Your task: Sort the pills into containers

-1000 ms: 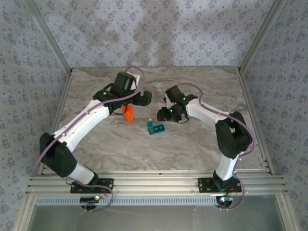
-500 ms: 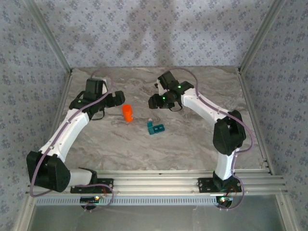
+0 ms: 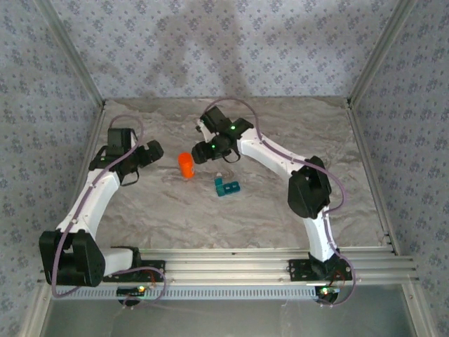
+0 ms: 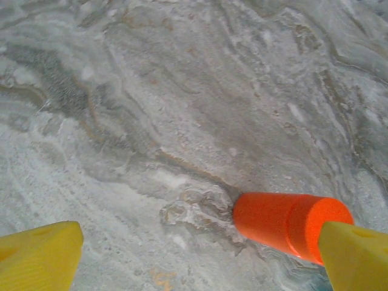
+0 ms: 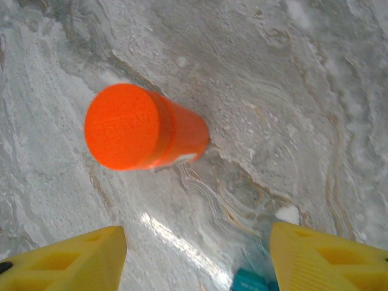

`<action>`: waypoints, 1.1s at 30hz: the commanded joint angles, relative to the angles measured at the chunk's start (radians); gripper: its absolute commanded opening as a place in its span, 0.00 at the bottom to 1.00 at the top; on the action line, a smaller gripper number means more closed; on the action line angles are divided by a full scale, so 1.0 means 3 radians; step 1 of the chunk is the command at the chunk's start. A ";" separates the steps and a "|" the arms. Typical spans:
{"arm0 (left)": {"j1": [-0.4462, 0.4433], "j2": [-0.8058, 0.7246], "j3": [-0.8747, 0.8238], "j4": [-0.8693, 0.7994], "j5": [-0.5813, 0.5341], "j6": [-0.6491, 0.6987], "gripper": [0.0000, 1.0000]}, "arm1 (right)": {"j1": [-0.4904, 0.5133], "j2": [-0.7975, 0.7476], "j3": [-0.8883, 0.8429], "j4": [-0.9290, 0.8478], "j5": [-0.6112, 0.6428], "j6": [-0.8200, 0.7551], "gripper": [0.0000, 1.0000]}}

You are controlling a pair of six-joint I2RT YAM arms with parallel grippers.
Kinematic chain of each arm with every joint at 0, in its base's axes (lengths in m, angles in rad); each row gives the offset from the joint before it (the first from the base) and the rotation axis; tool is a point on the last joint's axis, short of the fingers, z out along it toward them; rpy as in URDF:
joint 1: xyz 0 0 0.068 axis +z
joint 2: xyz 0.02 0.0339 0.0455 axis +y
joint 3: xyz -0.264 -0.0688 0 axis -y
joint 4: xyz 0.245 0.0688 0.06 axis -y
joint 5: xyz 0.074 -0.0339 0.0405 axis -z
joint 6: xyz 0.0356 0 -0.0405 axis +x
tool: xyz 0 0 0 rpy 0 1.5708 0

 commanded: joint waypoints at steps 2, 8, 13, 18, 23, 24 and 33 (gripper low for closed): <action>0.0100 -0.0076 -0.0106 0.0040 0.0083 -0.0099 0.99 | 0.0075 0.0169 0.0184 0.0193 0.0136 -0.0208 0.71; 0.0209 -0.0070 -0.0215 0.0028 0.0101 -0.0153 0.99 | 0.0154 0.0386 0.0410 0.0328 0.0185 -0.0391 0.79; 0.0248 -0.0051 -0.0275 0.0030 0.0103 -0.0195 0.99 | 0.0204 0.0593 0.0628 0.0325 0.0224 -0.0487 0.80; 0.0251 -0.0014 -0.0273 0.0024 0.0085 -0.0203 0.99 | 0.0236 0.0751 0.0752 0.0333 0.0193 -0.0548 0.80; 0.0247 0.0002 -0.0263 0.0040 0.0088 -0.0221 0.99 | 0.0281 0.0830 0.0796 0.0295 0.0196 -0.0625 0.79; 0.0249 0.0002 -0.0267 0.0039 0.0092 -0.0221 0.99 | 0.0277 0.0850 0.0805 0.0274 0.0191 -0.0631 0.79; 0.0250 0.0017 -0.0263 0.0065 0.0131 -0.0236 0.99 | 0.0280 0.0961 0.0867 0.0209 0.0146 -0.0629 0.73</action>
